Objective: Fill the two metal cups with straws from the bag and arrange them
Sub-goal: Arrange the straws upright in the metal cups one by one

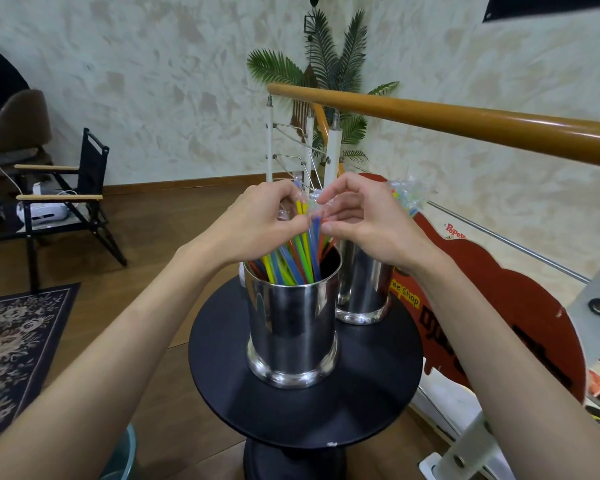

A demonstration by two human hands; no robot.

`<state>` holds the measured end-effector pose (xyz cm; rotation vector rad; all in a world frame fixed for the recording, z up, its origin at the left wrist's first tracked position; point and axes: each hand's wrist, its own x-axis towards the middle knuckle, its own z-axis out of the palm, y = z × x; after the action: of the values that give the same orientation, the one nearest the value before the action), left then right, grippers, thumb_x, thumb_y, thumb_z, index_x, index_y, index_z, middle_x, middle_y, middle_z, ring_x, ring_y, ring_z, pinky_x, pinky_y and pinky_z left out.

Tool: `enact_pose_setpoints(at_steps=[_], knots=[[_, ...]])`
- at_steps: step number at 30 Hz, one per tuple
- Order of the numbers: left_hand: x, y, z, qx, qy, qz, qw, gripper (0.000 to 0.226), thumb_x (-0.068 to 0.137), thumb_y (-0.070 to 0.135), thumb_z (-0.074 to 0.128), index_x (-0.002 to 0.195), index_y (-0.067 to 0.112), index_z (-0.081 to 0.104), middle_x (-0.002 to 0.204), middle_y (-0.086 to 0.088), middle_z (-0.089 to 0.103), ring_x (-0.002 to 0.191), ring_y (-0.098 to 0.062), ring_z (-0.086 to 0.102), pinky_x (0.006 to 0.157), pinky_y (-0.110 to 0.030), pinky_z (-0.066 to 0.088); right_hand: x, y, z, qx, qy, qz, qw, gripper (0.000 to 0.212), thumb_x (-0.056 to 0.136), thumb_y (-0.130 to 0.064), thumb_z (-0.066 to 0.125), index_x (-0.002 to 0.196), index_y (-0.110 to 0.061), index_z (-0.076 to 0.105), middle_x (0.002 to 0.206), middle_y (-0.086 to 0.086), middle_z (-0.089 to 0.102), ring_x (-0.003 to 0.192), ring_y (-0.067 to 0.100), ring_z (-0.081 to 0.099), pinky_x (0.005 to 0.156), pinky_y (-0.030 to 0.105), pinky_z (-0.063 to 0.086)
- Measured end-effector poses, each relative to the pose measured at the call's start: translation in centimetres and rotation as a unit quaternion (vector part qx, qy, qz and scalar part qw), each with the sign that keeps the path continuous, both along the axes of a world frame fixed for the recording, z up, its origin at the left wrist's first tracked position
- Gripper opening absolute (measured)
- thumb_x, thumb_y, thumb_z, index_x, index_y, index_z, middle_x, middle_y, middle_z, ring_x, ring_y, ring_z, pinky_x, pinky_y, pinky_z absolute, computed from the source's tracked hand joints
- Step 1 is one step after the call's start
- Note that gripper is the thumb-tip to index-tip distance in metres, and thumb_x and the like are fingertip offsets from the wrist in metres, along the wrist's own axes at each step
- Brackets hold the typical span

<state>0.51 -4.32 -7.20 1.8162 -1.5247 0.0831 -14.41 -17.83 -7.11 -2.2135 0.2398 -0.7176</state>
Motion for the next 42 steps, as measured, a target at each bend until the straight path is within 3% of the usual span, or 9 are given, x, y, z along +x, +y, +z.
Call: enact_pose_setpoints(at_steps=[8,16,20,22,27,30,34,39,42], knots=[[0.0,0.2,0.2,-0.002,0.003,-0.002,1.0,0.012,0.094,0.023,0.066,0.098,0.012,0.065,0.084,0.006,0.065,0.072,-0.007,0.057,0.065,-0.021,0.044,0.0,-0.4,-0.2,-0.002,0.006,-0.002,1.0,0.035,0.087,0.009,0.071,0.104,-0.02,0.061,0.098,0.008,0.074,0.097,0.017,0.074,0.091,0.037,0.06],[0.5,0.2,0.4,-0.002,0.002,-0.02,1.0,0.017,0.096,0.024,0.065,0.104,0.01,0.065,0.089,-0.006,0.068,0.079,-0.022,0.063,0.073,-0.036,0.051,-0.7,-0.5,0.3,0.013,0.052,0.052,0.997,0.03,0.092,-0.005,0.072,0.119,-0.012,0.061,0.105,0.007,0.076,0.1,0.017,0.074,0.094,0.039,0.059],[0.6,0.3,0.5,-0.006,0.004,-0.024,1.0,0.016,0.097,0.022,0.064,0.102,0.007,0.065,0.081,0.007,0.062,0.067,-0.003,0.054,0.062,-0.017,0.042,-0.8,0.1,0.6,0.078,0.047,0.066,0.994,0.023,0.104,-0.022,0.055,0.112,-0.002,0.065,0.109,0.016,0.073,0.096,0.026,0.074,0.087,0.037,0.062],[0.7,0.3,0.6,-0.01,0.019,-0.028,0.999,0.015,0.097,0.021,0.063,0.102,0.006,0.065,0.08,0.007,0.062,0.067,-0.003,0.054,0.063,-0.019,0.044,-0.5,0.1,0.4,0.085,0.049,0.061,0.993,0.027,0.107,-0.022,0.05,0.109,0.001,0.063,0.11,0.019,0.071,0.09,0.026,0.074,0.083,0.035,0.062],[1.1,0.2,0.7,-0.017,0.023,-0.035,0.999,0.017,0.097,0.023,0.063,0.103,0.008,0.065,0.091,-0.003,0.068,0.079,-0.014,0.063,0.068,-0.025,0.05,-0.1,-0.1,-0.2,0.008,0.039,0.07,0.997,0.008,0.1,-0.003,0.059,0.107,0.0,0.062,0.108,0.015,0.066,0.086,0.024,0.074,0.069,0.029,0.061],[1.2,0.1,0.9,-0.031,0.028,-0.036,0.998,0.017,0.098,0.021,0.064,0.104,0.005,0.064,0.092,-0.002,0.067,0.078,-0.009,0.06,0.067,-0.016,0.046,0.1,-0.2,-0.4,-0.056,0.047,0.066,0.995,0.01,0.098,-0.001,0.061,0.105,-0.005,0.067,0.107,0.01,0.069,0.084,0.017,0.073,0.067,0.027,0.057],[0.8,0.1,1.3,-0.043,0.027,-0.044,0.998,0.016,0.098,0.018,0.063,0.101,0.002,0.064,0.09,-0.002,0.066,0.074,-0.005,0.057,0.066,-0.015,0.044,0.5,-0.2,-0.6,-0.141,0.046,0.039,0.988,0.02,0.1,-0.003,0.058,0.105,-0.015,0.073,0.104,-0.003,0.073,0.084,0.009,0.07,0.079,0.026,0.054],[0.9,0.1,1.6,-0.052,0.033,-0.045,0.997,0.017,0.098,0.021,0.062,0.102,0.004,0.064,0.086,0.001,0.062,0.076,-0.01,0.056,0.072,-0.029,0.048,0.7,-0.1,-0.7,-0.194,0.057,0.023,0.979,0.03,0.101,-0.004,0.054,0.106,-0.025,0.074,0.113,-0.005,0.07,0.094,0.012,0.065,0.082,0.026,0.05],[1.0,0.3,1.7,-0.052,0.036,-0.047,0.997,0.02,0.099,0.022,0.062,0.103,0.002,0.063,0.087,-0.001,0.063,0.076,-0.011,0.056,0.075,-0.037,0.049,0.7,0.1,-0.5,-0.213,0.056,0.027,0.975,0.033,0.101,-0.001,0.054,0.106,-0.026,0.075,0.112,-0.009,0.068,0.101,-0.001,0.059,0.082,0.011,0.04]])
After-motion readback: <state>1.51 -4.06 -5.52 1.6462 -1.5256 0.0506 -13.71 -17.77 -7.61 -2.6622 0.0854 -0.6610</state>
